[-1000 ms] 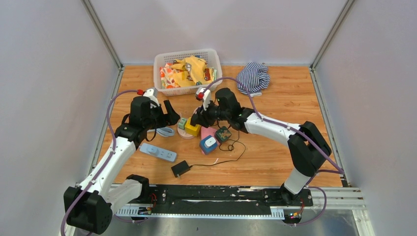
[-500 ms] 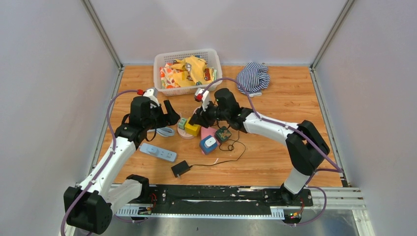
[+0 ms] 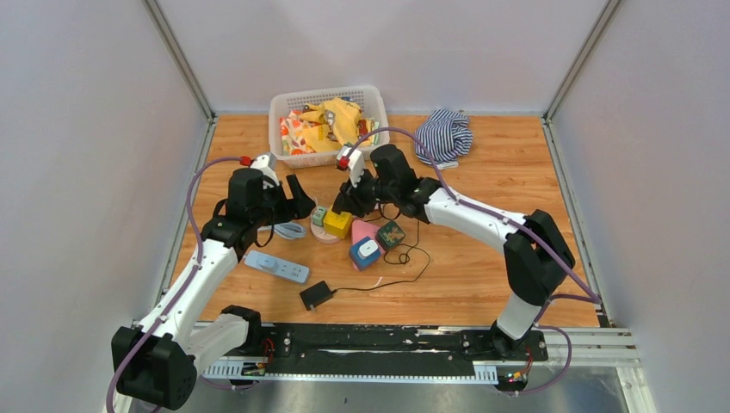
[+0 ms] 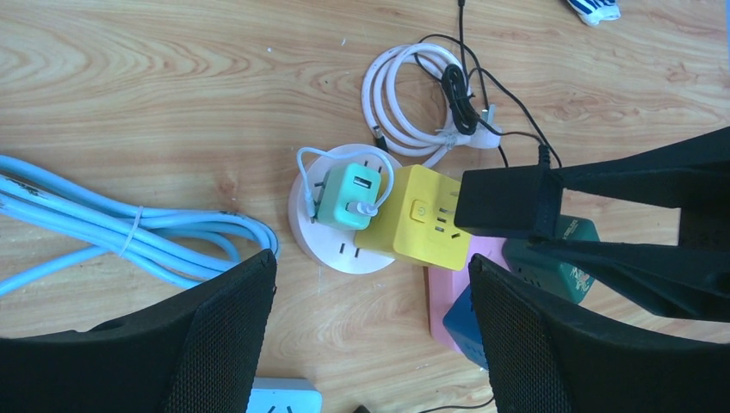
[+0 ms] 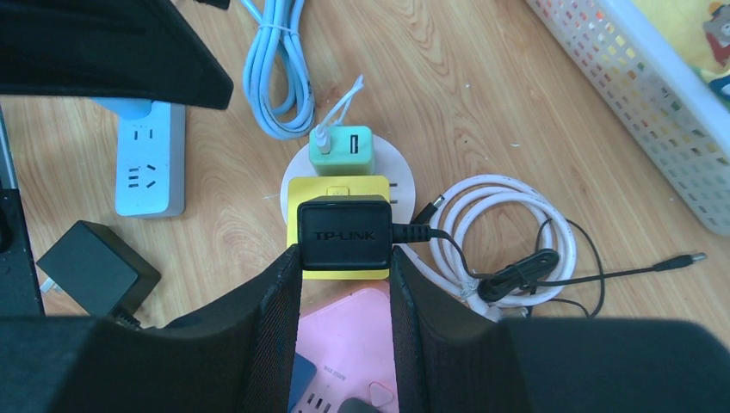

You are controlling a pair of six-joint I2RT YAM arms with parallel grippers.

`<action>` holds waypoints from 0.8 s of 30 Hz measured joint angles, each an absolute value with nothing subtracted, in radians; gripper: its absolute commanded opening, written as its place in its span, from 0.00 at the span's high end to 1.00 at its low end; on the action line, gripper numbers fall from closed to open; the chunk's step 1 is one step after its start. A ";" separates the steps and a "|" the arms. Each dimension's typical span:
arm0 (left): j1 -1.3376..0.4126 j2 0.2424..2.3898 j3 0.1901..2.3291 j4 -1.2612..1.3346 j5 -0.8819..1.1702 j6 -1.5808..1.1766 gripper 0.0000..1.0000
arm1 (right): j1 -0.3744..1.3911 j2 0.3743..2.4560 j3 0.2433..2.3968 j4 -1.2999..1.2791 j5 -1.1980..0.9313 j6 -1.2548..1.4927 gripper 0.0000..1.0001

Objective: Insert the plug
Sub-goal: Insert the plug into the socket.

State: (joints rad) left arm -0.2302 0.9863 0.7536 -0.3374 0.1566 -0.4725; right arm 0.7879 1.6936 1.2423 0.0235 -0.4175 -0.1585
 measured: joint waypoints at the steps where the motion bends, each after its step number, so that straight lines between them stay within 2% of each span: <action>1: -0.230 0.986 0.754 -0.337 0.157 -0.472 0.17 | 0.788 1.695 1.261 0.004 -0.416 -0.159 1.00; 24: -0.230 0.986 0.754 -0.330 0.172 -0.472 0.17 | 0.788 1.793 1.432 -0.209 -0.467 -0.205 1.00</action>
